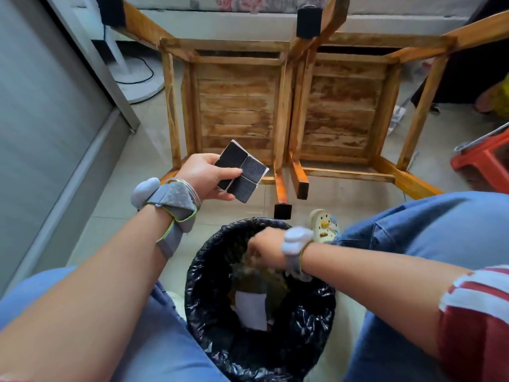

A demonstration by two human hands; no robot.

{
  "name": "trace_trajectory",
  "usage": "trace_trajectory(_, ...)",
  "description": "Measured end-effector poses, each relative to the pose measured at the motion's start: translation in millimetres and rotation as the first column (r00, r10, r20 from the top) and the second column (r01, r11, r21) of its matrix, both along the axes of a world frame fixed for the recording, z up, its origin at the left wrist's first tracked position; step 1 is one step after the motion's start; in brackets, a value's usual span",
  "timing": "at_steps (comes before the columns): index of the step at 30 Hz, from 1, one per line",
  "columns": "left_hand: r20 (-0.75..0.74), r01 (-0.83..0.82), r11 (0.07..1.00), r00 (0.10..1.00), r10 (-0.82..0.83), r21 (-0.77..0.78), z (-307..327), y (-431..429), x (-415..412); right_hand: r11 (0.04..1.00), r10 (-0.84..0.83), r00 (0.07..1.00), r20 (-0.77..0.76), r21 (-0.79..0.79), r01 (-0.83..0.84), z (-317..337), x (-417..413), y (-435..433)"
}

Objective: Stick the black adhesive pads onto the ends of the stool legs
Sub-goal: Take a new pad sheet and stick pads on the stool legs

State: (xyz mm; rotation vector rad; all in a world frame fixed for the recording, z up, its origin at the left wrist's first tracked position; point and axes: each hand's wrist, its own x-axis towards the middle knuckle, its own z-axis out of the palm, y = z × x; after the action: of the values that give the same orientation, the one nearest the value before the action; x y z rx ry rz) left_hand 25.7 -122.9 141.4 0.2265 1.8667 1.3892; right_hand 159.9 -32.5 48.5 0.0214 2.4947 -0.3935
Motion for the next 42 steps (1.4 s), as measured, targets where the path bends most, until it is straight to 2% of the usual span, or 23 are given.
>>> trace_trajectory(5,0.064,-0.023,0.998,0.998,0.019,0.062,2,0,0,0.974,-0.227,0.937,-0.265,-0.044,0.224,78,-31,51)
trace_trajectory(7,0.109,-0.040,0.994,0.994,0.029,0.104,2,0,1,0.936,-0.351,0.868,-0.351,-0.102,0.338,101,-30,71)
trace_trajectory(9,0.159,-0.038,0.986,0.987,0.011,0.162,4,5,3,0.880,-0.474,0.766,-0.434,-0.228,0.416,113,-29,83)
trace_trajectory(11,0.192,-0.014,0.979,0.981,-0.025,0.202,6,10,6,0.810,-0.585,0.678,-0.444,-0.358,0.465,117,-26,87)
trace_trajectory(15,0.203,0.026,0.971,0.976,-0.077,0.239,5,15,11,0.727,-0.673,0.618,-0.406,-0.516,0.453,114,-23,84)
trace_trajectory(18,0.190,0.100,0.976,0.972,-0.138,0.195,4,15,15,0.676,-0.716,0.574,-0.398,-0.599,0.429,116,-23,84)
trace_trajectory(21,0.193,0.190,0.969,0.956,-0.219,0.155,4,14,17,0.607,-0.748,0.580,-0.322,-0.685,0.403,120,-23,83)
trace_trajectory(25,0.221,0.256,0.948,0.929,-0.296,0.191,5,14,20,0.557,-0.753,0.596,-0.278,-0.752,0.352,125,-21,80)
trace_trajectory(32,0.172,0.258,0.946,0.941,-0.292,0.195,3,15,19,0.471,-0.754,0.634,-0.175,-0.816,0.335,125,-20,84)
trace_trajectory(38,0.141,0.260,0.945,0.947,-0.290,0.198,3,15,18,0.243,-0.720,0.679,0.144,-0.864,0.441,121,-24,92)
trace_trajectory(42,0.168,0.230,0.956,0.951,-0.261,0.182,3,15,16,0.239,-0.682,0.717,0.142,-0.884,0.402,122,-23,95)
